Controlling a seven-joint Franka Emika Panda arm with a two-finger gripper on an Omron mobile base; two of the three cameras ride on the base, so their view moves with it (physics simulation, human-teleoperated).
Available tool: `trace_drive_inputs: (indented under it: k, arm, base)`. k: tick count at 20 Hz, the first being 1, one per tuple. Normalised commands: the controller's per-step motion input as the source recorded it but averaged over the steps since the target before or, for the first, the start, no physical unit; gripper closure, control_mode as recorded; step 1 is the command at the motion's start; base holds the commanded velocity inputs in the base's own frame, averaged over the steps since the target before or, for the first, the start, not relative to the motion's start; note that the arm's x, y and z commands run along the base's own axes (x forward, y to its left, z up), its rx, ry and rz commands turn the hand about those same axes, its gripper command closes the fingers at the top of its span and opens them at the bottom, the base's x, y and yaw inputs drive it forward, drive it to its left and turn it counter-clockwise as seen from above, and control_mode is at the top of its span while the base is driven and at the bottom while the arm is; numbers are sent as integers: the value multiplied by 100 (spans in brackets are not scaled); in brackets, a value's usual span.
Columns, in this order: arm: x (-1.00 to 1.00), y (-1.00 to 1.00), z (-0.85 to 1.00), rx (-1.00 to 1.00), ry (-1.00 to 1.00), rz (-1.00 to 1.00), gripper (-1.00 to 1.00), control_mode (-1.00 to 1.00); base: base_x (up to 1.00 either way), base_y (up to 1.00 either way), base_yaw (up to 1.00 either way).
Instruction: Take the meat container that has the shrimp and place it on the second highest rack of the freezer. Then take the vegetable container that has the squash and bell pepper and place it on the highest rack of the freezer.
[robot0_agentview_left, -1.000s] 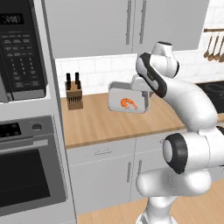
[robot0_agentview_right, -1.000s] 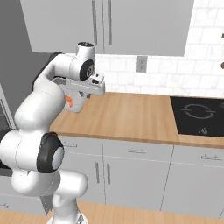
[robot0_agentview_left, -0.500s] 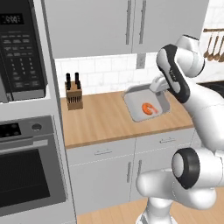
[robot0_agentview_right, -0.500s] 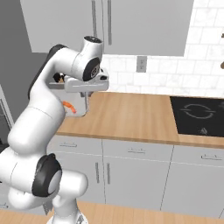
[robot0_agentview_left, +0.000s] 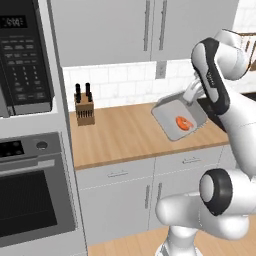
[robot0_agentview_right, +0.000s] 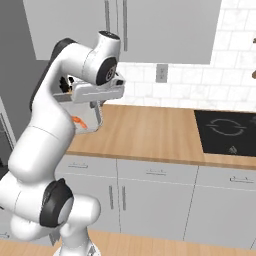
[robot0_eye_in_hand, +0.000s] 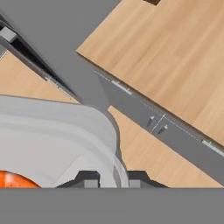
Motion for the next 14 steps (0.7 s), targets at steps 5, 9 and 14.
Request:
trace_drive_inputs:
  k: [5, 9, 14]
  arm:
    - [-58, 5, 0, 0, -1, -14, 100, -100]
    - [-31, 20, -5, -1, -1, -14, 100, -100]
    - [-16, 22, -7, 0, -3, -4, 100, 100]
  base:
    - [0, 0, 0]
    - [0, 0, 0]
    - [-12, 5, 0]
